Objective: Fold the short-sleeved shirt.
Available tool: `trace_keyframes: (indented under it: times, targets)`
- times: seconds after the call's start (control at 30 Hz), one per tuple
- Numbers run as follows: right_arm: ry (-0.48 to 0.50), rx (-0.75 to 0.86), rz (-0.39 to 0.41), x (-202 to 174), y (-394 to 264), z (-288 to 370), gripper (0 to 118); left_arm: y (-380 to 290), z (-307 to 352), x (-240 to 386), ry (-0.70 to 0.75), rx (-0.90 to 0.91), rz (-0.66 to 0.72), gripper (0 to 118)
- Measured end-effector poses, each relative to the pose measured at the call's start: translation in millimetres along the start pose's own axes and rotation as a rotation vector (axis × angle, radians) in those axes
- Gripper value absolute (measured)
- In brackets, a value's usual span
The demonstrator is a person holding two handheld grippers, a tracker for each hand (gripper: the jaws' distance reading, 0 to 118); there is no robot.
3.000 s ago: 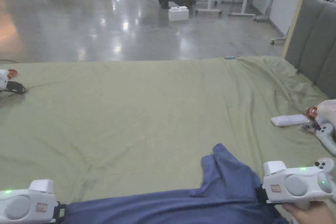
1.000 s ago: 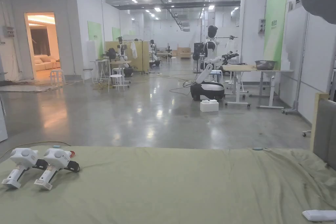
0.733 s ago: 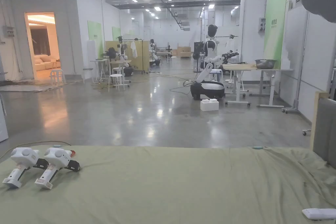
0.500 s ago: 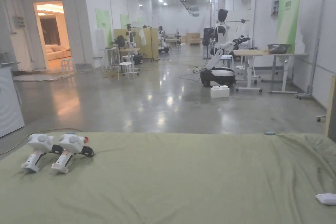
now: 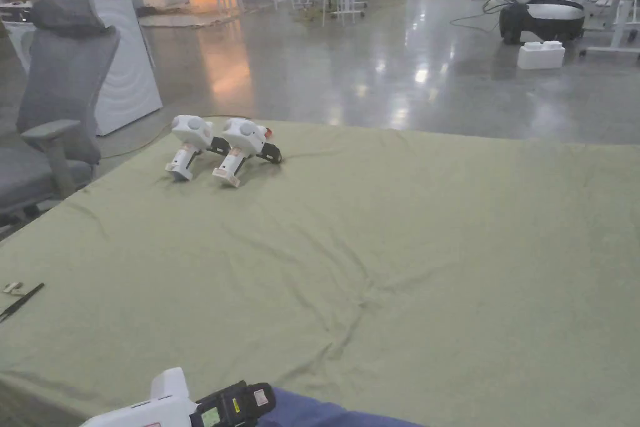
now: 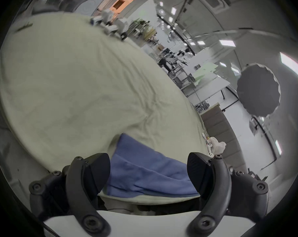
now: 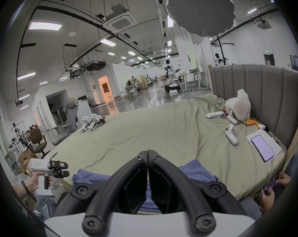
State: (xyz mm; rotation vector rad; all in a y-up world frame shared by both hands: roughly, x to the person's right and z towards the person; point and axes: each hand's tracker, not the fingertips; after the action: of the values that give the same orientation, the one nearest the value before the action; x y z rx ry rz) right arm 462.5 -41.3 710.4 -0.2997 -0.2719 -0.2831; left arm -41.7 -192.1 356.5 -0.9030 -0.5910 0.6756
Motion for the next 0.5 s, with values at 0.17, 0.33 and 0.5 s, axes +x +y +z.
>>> trace_keyframes:
  times: [0.17,0.33,0.5]
  targets:
    - [-0.015,-0.025,-0.004,3,-3,-2,0,-8,-36,-23,-0.002,-0.061,0.153,95]
    - [-0.023,-0.038,-0.011,0,-2,-3,0,-33,-49,-4,-0.161,-0.028,0.368,65]
    - [-0.027,-0.044,0.001,1,-2,-3,0,-41,-57,1,-0.070,0.009,0.332,8]
